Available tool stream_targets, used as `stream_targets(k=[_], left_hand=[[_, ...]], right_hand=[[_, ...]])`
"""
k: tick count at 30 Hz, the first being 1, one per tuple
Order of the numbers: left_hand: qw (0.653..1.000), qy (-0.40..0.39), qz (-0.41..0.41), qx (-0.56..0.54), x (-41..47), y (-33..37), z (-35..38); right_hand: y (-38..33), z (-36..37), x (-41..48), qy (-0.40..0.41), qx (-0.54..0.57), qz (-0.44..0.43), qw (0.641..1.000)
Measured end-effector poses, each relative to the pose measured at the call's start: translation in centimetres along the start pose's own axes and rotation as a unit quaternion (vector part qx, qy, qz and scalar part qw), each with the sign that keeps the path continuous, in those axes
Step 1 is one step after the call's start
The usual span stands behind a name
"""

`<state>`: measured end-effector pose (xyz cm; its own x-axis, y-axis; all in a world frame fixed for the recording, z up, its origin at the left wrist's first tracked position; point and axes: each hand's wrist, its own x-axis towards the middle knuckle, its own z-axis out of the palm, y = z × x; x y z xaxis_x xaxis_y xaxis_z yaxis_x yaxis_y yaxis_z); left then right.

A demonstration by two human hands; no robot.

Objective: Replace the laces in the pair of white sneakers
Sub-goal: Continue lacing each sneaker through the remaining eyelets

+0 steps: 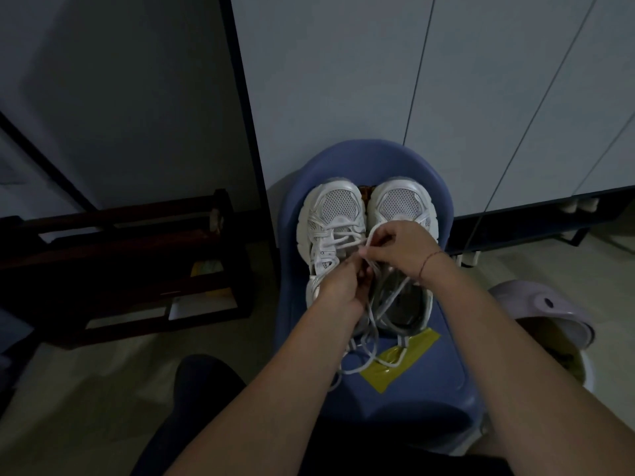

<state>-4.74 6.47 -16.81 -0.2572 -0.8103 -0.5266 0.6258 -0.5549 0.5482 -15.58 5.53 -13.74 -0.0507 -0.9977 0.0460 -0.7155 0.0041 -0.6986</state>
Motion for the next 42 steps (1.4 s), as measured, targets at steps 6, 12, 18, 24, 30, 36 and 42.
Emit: stream_targets(k=[6,12,18,24,30,36,42], left_hand=[[1.000,-0.003,0.023,0.015,-0.2,0.0,-0.4],[0.958,-0.028,0.041,0.281,-1.6,-0.4,-1.9],[0.804,-0.132,-0.054,0.578,-3.0,0.5,-5.2],[0.971,-0.040,0.008,0.236,-2.5,0.0,-3.1],[0.999,0.017,-0.003,0.031,-1.6,-1.1,-0.2],[0.996,0.020,0.014,0.090,-1.7,-1.3,0.0],[0.743,-0.212,-0.078,0.630,-4.0,0.5,-2.9]], right_hand=[[-0.2,-0.6,-0.2,-0.002,-0.022,-0.013,1.000],[0.1,-0.7,-0.3,0.027,0.018,0.020,0.999],[0.3,-0.6,-0.3,0.021,0.065,0.038,0.997],[-0.1,-0.7,-0.6,0.018,0.063,0.024,0.998],[0.0,-0.6,-0.5,0.026,0.039,0.007,0.999],[0.1,-0.6,-0.5,0.031,0.030,0.015,0.999],[0.5,-0.5,-0.4,0.028,0.072,0.043,0.996]])
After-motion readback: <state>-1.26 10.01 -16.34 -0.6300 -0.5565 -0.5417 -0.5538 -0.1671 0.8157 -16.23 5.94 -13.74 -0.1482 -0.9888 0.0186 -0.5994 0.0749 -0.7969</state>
